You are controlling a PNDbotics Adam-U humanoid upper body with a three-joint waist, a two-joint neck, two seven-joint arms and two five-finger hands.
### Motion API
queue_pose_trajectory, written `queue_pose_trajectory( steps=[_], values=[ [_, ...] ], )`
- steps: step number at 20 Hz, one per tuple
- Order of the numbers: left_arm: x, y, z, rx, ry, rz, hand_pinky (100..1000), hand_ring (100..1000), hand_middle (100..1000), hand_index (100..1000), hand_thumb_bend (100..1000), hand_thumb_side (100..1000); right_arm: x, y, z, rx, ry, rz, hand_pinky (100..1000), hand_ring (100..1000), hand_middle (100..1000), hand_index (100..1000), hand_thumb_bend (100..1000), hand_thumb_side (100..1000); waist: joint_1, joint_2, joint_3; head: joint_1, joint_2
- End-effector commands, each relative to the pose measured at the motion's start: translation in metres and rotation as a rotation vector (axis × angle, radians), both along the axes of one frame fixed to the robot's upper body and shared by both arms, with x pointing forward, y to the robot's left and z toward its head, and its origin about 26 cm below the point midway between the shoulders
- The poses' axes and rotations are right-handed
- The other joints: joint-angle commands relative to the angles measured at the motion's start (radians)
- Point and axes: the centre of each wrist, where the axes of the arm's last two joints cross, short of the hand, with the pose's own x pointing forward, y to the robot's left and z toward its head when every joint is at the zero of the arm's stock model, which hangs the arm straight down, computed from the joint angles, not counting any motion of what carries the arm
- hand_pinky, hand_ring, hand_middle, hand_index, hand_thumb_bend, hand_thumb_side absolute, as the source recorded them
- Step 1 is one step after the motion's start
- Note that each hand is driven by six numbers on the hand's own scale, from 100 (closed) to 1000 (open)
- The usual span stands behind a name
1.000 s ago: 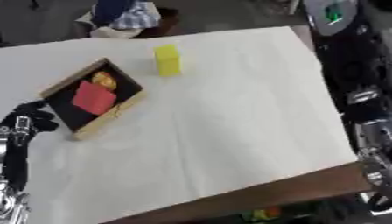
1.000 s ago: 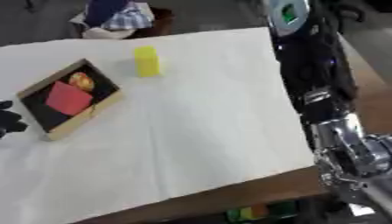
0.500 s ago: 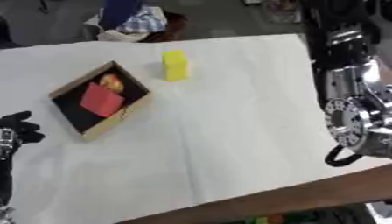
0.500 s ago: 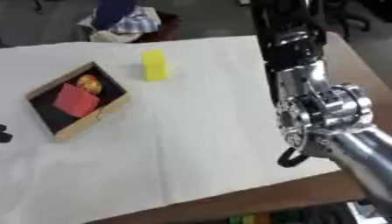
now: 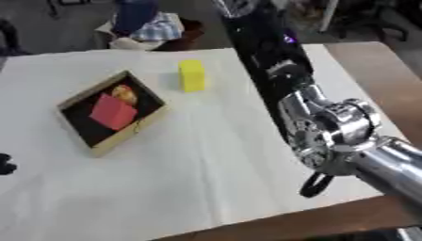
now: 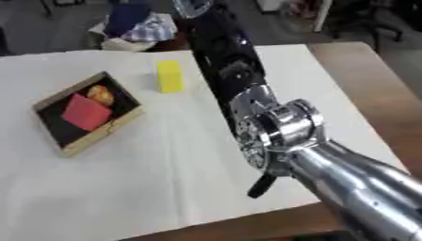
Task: Pick up objects on the table and place them in the box.
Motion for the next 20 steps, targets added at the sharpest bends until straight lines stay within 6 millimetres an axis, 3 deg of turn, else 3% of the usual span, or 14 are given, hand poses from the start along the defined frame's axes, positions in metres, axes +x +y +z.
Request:
queue_pose_trajectory(
  steps=[1, 7, 13, 20],
  values=[
    [0.002, -0.001, 0.009, 0.007, -0.027, -0.015, 622, 529, 527, 752, 100, 908, 0.002, 0.009, -0.018, -0.066, 0.073, -0.035, 866, 816, 861, 981, 100, 833, 0.005, 0.001, 0.005, -0.014, -0.015],
    [0.002, -0.002, 0.009, 0.003, -0.027, -0.02, 622, 529, 526, 752, 100, 907, 0.001, 0.019, -0.066, -0.251, 0.255, -0.106, 885, 851, 889, 990, 100, 843, 0.012, 0.003, 0.012, -0.021, -0.013],
    [0.002, -0.003, 0.009, 0.002, -0.026, -0.022, 623, 528, 526, 752, 100, 908, -0.001, 0.022, -0.084, -0.467, 0.364, -0.254, 917, 907, 920, 997, 100, 760, 0.018, 0.006, 0.011, -0.028, -0.007],
    [0.002, -0.003, 0.008, 0.001, -0.024, -0.02, 624, 528, 526, 752, 100, 909, -0.004, 0.022, -0.103, -0.599, 0.483, -0.323, 919, 923, 936, 1000, 100, 745, 0.025, 0.011, 0.005, -0.028, 0.003]
  ],
)
